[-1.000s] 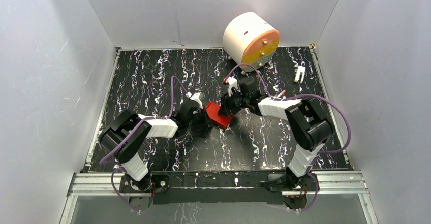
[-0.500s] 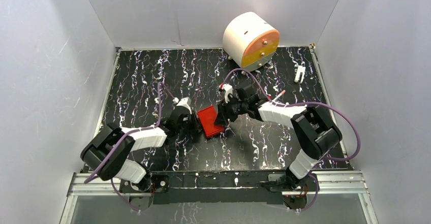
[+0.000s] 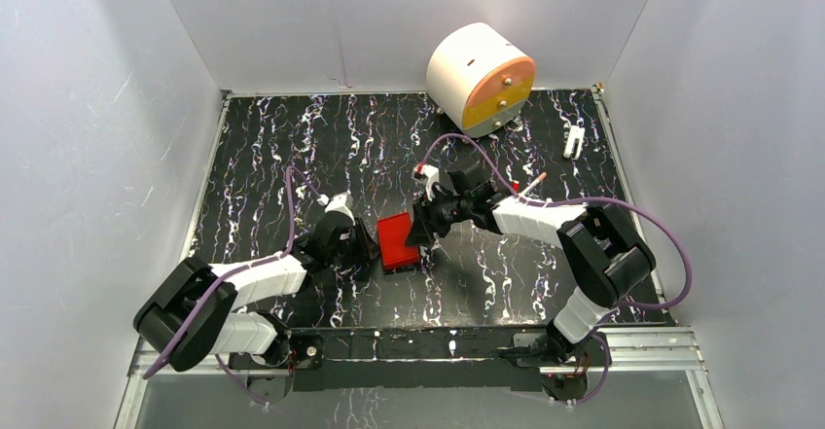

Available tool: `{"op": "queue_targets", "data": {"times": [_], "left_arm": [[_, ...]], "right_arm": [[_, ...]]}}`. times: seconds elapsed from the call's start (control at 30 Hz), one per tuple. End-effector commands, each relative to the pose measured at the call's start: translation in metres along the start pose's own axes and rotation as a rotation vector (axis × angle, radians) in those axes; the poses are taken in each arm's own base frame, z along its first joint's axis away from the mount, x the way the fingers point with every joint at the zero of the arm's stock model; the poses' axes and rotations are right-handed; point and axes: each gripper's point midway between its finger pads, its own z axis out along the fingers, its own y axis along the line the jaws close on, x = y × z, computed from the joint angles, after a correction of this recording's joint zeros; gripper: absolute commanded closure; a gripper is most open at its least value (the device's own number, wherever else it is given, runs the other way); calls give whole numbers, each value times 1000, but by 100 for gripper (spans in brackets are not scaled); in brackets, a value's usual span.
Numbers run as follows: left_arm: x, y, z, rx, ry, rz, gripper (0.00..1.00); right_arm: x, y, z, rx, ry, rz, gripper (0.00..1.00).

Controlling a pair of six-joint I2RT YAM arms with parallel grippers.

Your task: Fold the paper box

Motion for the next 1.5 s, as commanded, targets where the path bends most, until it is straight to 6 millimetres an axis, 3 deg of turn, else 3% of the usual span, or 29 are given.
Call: {"op": "queue_targets", "data": {"times": [0.0,0.2,0.4,0.57,0.77,0.97,1.2,1.47], "left_arm": [[21,44,-11,-165,55,35,73],[16,46,-18,-171,24,16,67],[-9,26,-17,-99,-28,-25,66],[-30,12,-4,-85,-39,-22,67],[-43,13,17,-110,-46,-11,76],[-44,17,37,-136,-14,9,81],[-42,6,48,-88,16,6,82],[-50,7,20,-83,-41,-17,76]], "right_arm": [[-6,8,3,-40,-6,-13,41],[4,5,4,-38,13,4,41],[1,3,3,-33,7,5,41],[-4,0,7,-33,3,3,41],[-7,-6,11,-29,6,11,41],[-8,-10,15,-27,12,18,41],[-8,-10,11,-24,5,18,41],[-16,3,-11,-19,-48,-16,41]]}}
